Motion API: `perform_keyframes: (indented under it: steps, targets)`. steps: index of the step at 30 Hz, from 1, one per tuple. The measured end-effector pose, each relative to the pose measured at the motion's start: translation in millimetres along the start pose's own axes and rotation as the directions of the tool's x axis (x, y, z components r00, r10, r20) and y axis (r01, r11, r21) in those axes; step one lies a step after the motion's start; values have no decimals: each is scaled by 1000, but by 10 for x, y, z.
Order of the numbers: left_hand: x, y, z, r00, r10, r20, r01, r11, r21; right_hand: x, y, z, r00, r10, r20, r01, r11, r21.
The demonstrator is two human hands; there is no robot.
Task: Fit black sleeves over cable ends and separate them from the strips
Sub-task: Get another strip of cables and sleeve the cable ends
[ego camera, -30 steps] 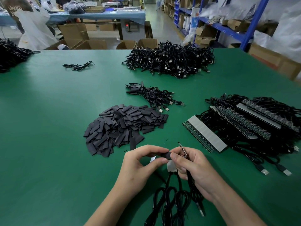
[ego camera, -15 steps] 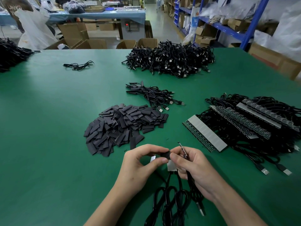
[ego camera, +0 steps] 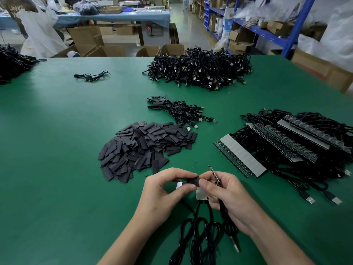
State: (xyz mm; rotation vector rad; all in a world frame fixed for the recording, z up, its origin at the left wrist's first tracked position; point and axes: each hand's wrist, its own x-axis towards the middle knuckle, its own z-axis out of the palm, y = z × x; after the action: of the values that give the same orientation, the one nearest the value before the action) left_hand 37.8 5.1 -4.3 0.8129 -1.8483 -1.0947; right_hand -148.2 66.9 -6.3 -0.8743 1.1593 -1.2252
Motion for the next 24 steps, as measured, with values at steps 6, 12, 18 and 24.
perform_keyframes:
  steps: [6, 12, 18, 24]
  targets:
    - [2, 15, -2, 1000, -9, 5, 9, 1000, -27, -11, 1, 12, 1000, -6, 1, 6, 1000, 7]
    - [4, -17, 4, 999, -38, 21, 39, 997, -59, 2, 6, -5, 1000, 12, 4, -12, 1000, 3]
    - [7, -25, 1, 998, -55, 37, 58, 995, -87, 1, 3, -11, 1000, 4, 24, -4, 1000, -15]
    - [7, -37, -9, 994, -83, 76, 91, 990, -107, -9, -7, -2, 999, -1, 45, 2, 1000, -25]
